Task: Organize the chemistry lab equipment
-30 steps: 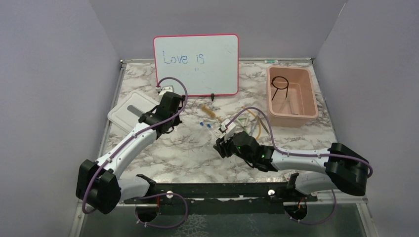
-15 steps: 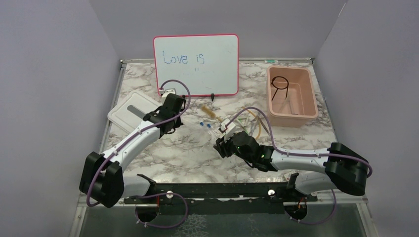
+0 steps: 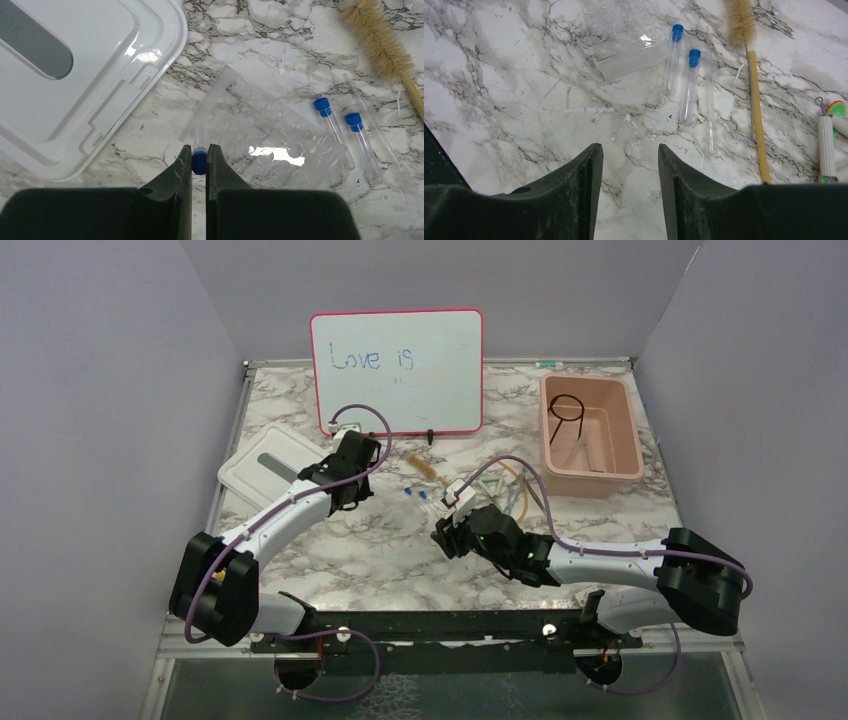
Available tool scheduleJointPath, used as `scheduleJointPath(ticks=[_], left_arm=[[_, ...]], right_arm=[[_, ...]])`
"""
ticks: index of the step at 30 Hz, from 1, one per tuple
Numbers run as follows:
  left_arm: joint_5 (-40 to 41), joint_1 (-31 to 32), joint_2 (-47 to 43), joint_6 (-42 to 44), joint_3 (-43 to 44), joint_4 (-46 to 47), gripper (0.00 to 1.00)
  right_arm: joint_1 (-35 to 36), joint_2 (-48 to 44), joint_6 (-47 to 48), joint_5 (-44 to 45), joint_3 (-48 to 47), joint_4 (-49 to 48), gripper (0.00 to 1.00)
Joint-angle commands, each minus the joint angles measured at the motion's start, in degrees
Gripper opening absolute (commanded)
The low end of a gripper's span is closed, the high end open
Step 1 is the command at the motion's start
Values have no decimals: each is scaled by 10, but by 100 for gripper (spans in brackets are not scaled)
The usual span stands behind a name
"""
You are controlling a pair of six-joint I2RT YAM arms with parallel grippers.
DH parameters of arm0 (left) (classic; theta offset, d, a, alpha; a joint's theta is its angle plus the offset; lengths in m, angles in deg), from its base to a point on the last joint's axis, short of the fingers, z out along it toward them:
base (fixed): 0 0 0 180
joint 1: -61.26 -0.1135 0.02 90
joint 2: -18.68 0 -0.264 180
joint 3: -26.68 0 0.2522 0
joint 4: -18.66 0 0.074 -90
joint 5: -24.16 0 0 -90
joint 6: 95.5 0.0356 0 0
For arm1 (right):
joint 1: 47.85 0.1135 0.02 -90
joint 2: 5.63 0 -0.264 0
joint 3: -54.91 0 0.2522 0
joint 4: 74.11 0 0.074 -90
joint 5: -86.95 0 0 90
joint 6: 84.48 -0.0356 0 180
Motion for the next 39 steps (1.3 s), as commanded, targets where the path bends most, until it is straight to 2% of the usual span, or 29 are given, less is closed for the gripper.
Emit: scheduleJointPath(ticks=[1, 6, 13, 28, 39], left_arm=[[-5, -1, 5, -3, -13, 19, 0], [-17, -1, 2, -11, -19, 24, 3], [-21, -1, 0, -16, -19, 22, 23], [17, -2, -5, -8, 7, 3, 42], [48, -4, -12, -6, 10, -12, 46]], right_arm=[[3, 6, 0, -8, -17, 8, 48], [3, 1, 0, 0, -15, 8, 48], [3, -6, -1, 8, -13, 7, 48], [2, -10, -6, 27, -16, 16, 48], [3, -14, -8, 28, -13, 17, 48]])
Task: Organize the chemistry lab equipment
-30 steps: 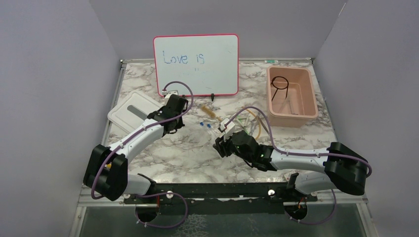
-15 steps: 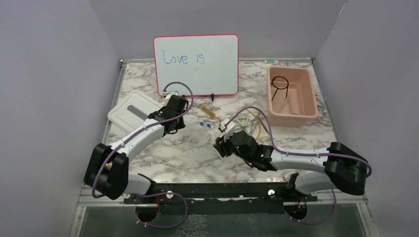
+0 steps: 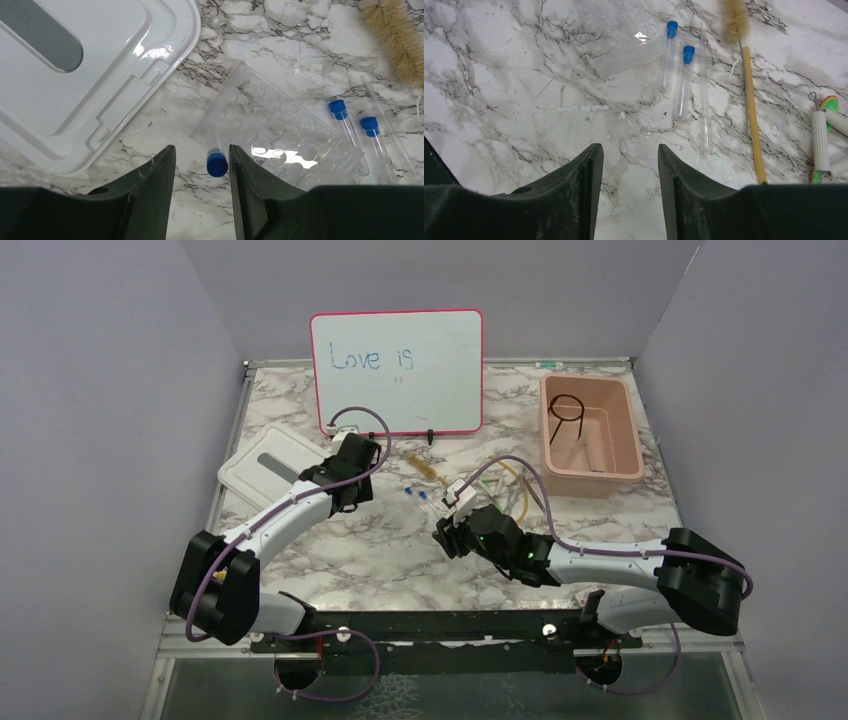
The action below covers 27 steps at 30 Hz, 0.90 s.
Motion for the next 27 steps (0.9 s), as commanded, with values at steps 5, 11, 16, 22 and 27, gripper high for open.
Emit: scheduleJointPath(ticks=[5, 11, 16, 22, 27], left_arm=[[35, -4, -17, 4, 20, -14, 46], [33, -5, -17, 4, 22, -16, 46], [23, -5, -22, 11, 33, -17, 50], [3, -5, -52, 20, 62, -18, 57], [-48, -5, -105, 24, 58, 6, 57]], right_arm=[[3, -15, -7, 18, -13, 9, 48], [3, -15, -7, 16, -13, 9, 48], [3, -15, -9, 22, -14, 10, 48], [3, -12, -36, 62, -24, 24, 48], [-7, 34, -107, 136, -85, 116, 48]])
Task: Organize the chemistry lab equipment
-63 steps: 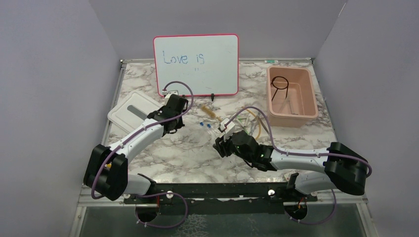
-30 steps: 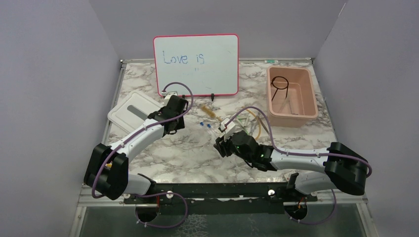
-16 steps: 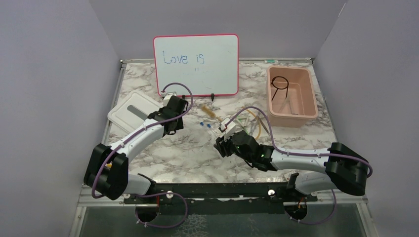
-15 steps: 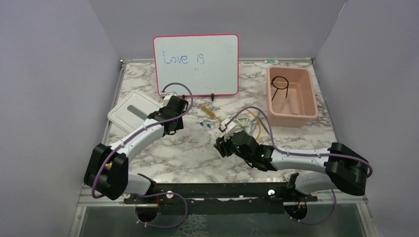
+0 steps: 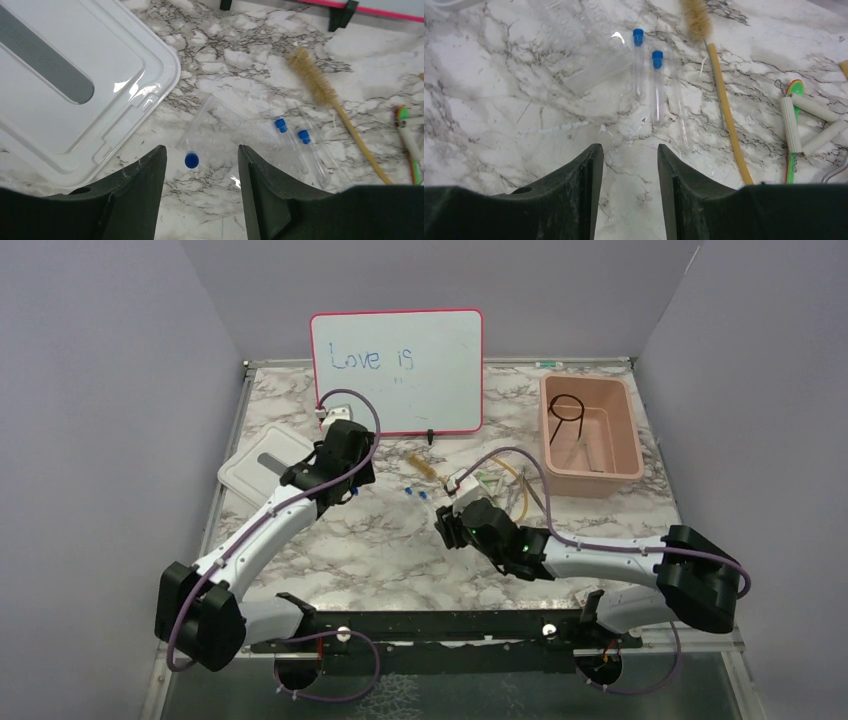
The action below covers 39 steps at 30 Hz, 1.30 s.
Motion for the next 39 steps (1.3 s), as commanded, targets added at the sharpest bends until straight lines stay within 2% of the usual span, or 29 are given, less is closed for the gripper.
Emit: scheduleJointPath(ticks=[1, 6, 11, 19, 25, 39], left_arm=[[-69, -4, -60, 16, 2, 32, 56], [-172, -4, -121, 37, -42, 81, 51], [-231, -4, -165, 37, -95, 117, 49], [-239, -4, -201, 42, -128, 120, 49], [-228, -4, -220, 47, -129, 108, 49], [-217, -4, -223, 44, -130, 98, 50]], right_arm=[[-15, 45, -83, 85, -73, 100, 47], [-66, 110, -117, 53, -132, 188, 41], [-70, 173, -93, 36, -190, 236, 37], [-70, 238, -55, 11, -269, 283, 34], [-70, 274, -37, -20, -311, 302, 24], [-70, 341, -29, -14, -341, 320, 26]])
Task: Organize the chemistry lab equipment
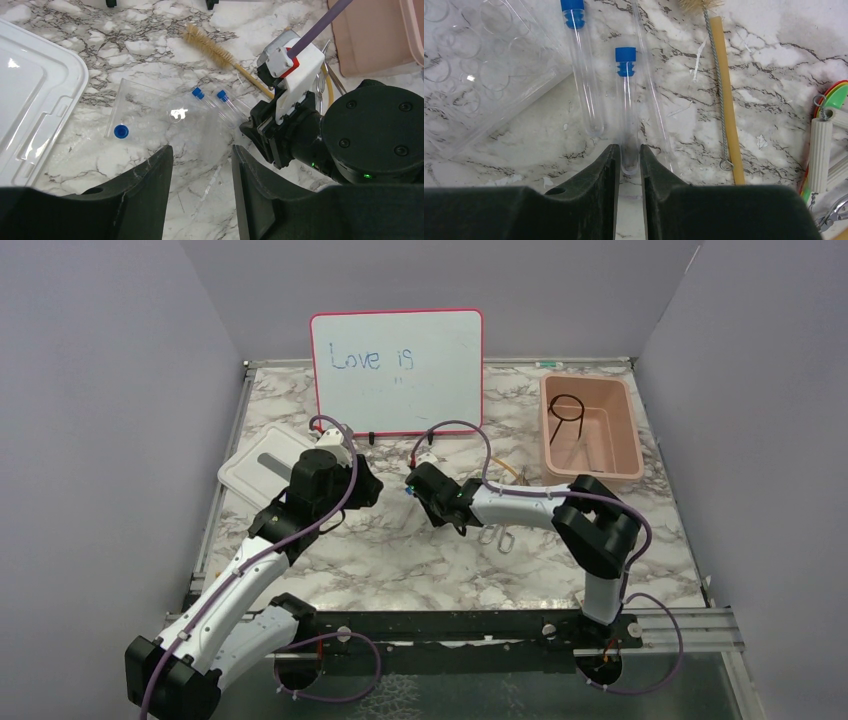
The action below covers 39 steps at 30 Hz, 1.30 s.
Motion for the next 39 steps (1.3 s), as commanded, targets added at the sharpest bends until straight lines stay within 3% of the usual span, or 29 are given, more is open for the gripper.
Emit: scheduleJointPath(ticks=[1, 6, 11, 17, 23, 29, 35, 39], left_arm=[[3, -2, -7, 3, -4, 0, 50], [19, -2, -6, -2, -3, -4, 52], [13, -2, 0, 10, -4, -8, 59], [-44, -2, 3, 11, 0, -1, 82], [-149, -2, 12, -61, 12, 47, 98], [-255, -2, 37, -174, -7, 159, 99], [-290, -2, 45, -239, -28, 217, 97], [-313, -2, 77, -241, -7, 171, 72]], right_arm=[[2, 27, 15, -4, -11, 11, 25], [1, 26, 28, 2, -1, -4, 11], [1, -33, 64, 22, 38, -48, 6], [1, -170, 125, -27, 148, -175, 6], [1, -315, 145, -140, 264, -324, 7], [1, -406, 154, -261, 322, -416, 7], [1, -426, 171, -293, 339, -434, 7], [1, -431, 171, -292, 343, -436, 7]])
